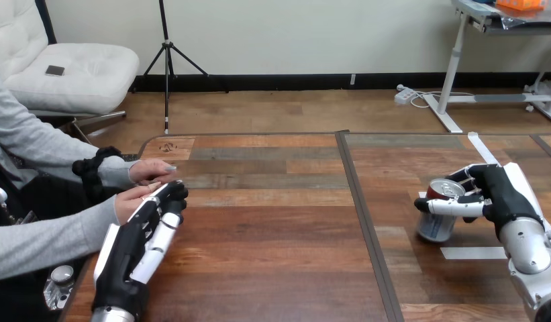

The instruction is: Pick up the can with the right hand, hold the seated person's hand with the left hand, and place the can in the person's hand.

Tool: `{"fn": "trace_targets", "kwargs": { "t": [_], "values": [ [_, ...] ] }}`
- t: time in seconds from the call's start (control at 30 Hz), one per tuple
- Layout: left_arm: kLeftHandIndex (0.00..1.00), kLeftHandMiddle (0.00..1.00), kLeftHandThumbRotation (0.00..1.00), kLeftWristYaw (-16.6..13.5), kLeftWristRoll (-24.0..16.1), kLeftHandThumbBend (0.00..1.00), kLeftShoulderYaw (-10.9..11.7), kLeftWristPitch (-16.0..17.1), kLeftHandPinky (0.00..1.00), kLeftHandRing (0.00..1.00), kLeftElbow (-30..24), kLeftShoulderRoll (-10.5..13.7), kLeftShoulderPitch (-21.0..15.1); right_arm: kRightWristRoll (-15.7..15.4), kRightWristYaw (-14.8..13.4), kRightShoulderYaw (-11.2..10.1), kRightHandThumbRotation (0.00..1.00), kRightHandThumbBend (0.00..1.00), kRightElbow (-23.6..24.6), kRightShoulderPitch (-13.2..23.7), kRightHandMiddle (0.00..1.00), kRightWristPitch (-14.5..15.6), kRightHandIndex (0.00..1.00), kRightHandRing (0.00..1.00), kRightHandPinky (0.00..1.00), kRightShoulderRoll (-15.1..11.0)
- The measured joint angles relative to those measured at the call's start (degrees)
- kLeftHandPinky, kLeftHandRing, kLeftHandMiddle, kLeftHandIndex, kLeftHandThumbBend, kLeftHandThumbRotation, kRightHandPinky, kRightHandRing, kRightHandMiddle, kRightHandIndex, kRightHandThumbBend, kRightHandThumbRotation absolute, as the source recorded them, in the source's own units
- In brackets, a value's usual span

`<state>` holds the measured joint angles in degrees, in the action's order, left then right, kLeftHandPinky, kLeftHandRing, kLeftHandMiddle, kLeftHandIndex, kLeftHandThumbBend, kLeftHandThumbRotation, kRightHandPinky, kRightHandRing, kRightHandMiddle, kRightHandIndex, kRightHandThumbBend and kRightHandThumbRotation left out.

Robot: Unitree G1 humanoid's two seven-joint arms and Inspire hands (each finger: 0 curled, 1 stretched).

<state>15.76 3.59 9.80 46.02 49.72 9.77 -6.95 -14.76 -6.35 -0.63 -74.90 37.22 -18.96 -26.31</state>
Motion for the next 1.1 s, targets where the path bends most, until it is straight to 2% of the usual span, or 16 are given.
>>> {"fn": "trace_targets", "kwargs": {
  "t": [0.17, 0.3, 0.53, 0.83, 1.1],
  "values": [
    [0.79, 0.81, 0.42, -4.09, -7.73, 0.33, -0.88, 1.86, 0.79, 0.81, -0.35, 2.48, -0.02, 0.01, 0.34, 0.00, 0.00, 0.80, 0.17, 0.00, 0.44, -0.87, 0.45, 0.41, 0.37, -0.38],
    [0.78, 0.78, 0.38, -6.95, -13.24, 0.43, -1.78, 2.24, 0.72, 0.77, -1.25, 5.11, -0.06, 0.03, 0.80, 0.00, 0.00, 0.80, 0.30, 0.00, 0.44, -1.21, 0.45, 0.40, 0.37, -0.66],
    [0.78, 0.78, 0.39, -12.58, -21.56, 0.64, -2.16, 1.79, 0.64, 0.75, -4.83, 9.56, -0.06, 0.12, 1.09, 0.00, 0.00, 0.81, 0.34, 0.00, 0.43, -2.41, 0.45, 0.40, 0.37, -0.93],
    [0.80, 0.81, 0.36, -18.60, -27.56, 0.87, -1.89, -1.43, 0.61, 0.77, -12.02, 13.67, -0.10, 0.17, 1.76, 0.01, 0.00, 0.81, 0.46, 0.00, 0.43, -3.46, 0.44, 0.40, 0.37, -0.92],
    [0.79, 0.80, 0.33, -23.12, -32.00, 0.98, -1.88, -4.64, 0.61, 0.76, -17.70, 16.18, -0.63, 0.16, 1.94, 0.07, 0.00, 0.81, 0.79, 0.00, 0.43, -3.99, 0.44, 0.39, 0.36, -0.85]
  ]
}}
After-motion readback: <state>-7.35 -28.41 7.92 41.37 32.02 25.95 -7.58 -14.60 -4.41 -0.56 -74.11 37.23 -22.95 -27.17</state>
